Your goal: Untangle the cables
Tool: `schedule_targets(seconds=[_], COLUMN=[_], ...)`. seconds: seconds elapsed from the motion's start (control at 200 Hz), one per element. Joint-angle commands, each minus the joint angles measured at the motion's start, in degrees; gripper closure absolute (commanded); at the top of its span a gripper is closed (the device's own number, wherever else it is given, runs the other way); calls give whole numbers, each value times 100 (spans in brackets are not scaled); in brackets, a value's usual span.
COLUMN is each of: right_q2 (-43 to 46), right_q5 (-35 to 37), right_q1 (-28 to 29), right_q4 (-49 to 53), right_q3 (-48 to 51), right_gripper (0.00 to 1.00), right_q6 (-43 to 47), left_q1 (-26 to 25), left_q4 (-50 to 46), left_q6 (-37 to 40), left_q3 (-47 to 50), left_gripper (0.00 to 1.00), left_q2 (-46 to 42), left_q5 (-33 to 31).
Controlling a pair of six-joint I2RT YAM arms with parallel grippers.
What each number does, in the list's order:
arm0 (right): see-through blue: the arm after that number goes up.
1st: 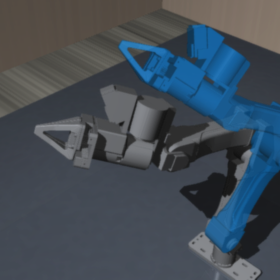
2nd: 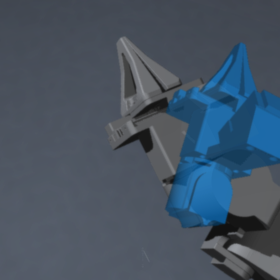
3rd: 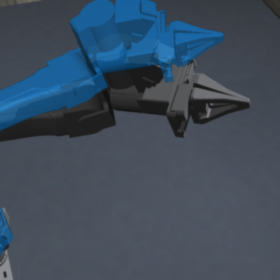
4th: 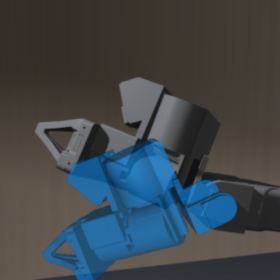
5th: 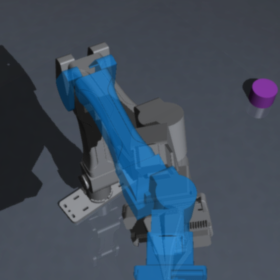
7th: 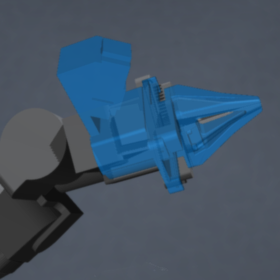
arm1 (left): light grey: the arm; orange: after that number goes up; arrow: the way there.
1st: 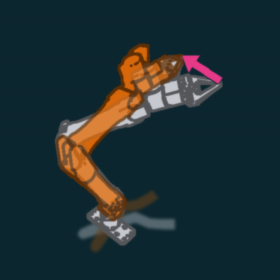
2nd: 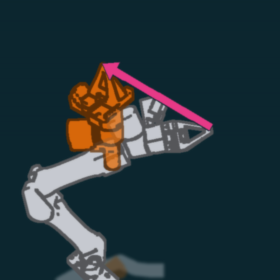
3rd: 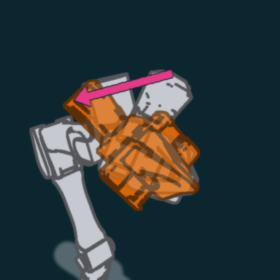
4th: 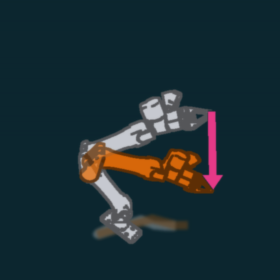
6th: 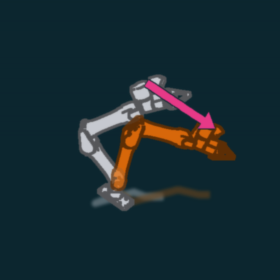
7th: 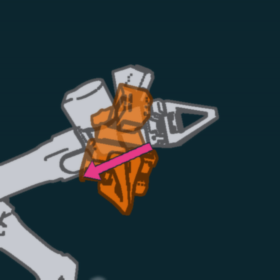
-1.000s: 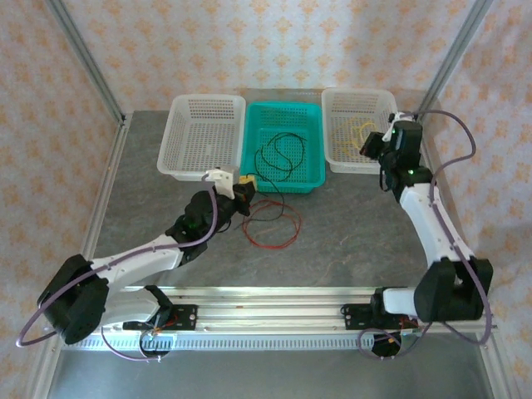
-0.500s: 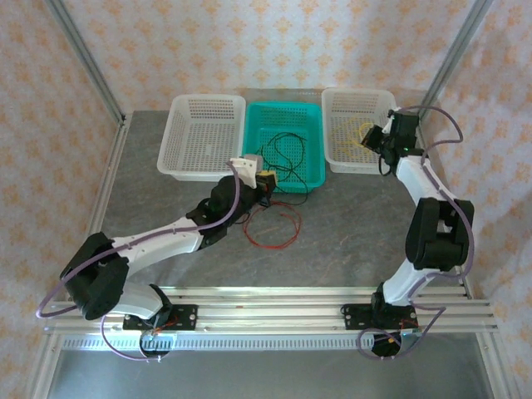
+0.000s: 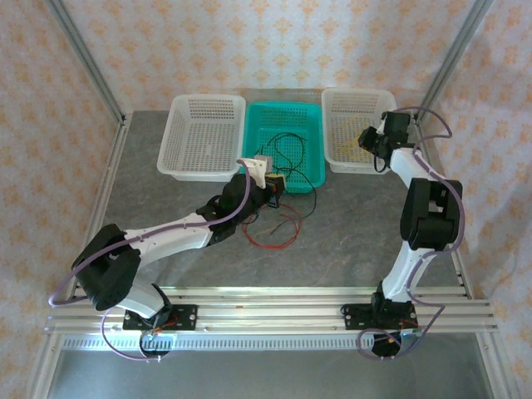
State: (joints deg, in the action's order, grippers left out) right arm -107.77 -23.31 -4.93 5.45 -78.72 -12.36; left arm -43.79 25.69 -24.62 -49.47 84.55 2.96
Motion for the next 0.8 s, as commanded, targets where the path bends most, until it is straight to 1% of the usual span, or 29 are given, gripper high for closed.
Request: schedule_targets(seconds=[0.0, 0.11, 0.21, 0.325, 0.466, 0.581, 0.701, 0.796], right_q2=[48, 175, 402, 911, 1867, 2720, 3611, 4265], right_q5=[170, 183, 268, 424, 309, -177, -848, -1370], right_q1=[-17, -17, -17, -17, -4, 33, 245, 465], right_q4=[79, 103, 128, 53, -253, -514, -692, -688], right_q3=[-119, -90, -26, 219, 895, 1528, 2135, 2550], right_gripper=[67, 54, 44, 37, 36, 36, 36, 36], right_q6=[58, 97, 141, 181, 170, 263, 563, 845], left_q1=[-41, -35, -42, -37, -13, 32, 200, 435], left_q4=[-152, -240, -353, -432, -497, -310, -132, 24], left_q6=[-60, -55, -20, 19, 46, 34, 11, -57], left_q3=[-221, -238, -290, -340, -362, -223, -88, 29], left_gripper=[100, 100, 100, 100, 100, 100, 100, 100], left_q2=[26, 30, 35, 0, -89, -249, -407, -524], left_q5=[-33, -66, -59, -63, -117, -58, 236, 532])
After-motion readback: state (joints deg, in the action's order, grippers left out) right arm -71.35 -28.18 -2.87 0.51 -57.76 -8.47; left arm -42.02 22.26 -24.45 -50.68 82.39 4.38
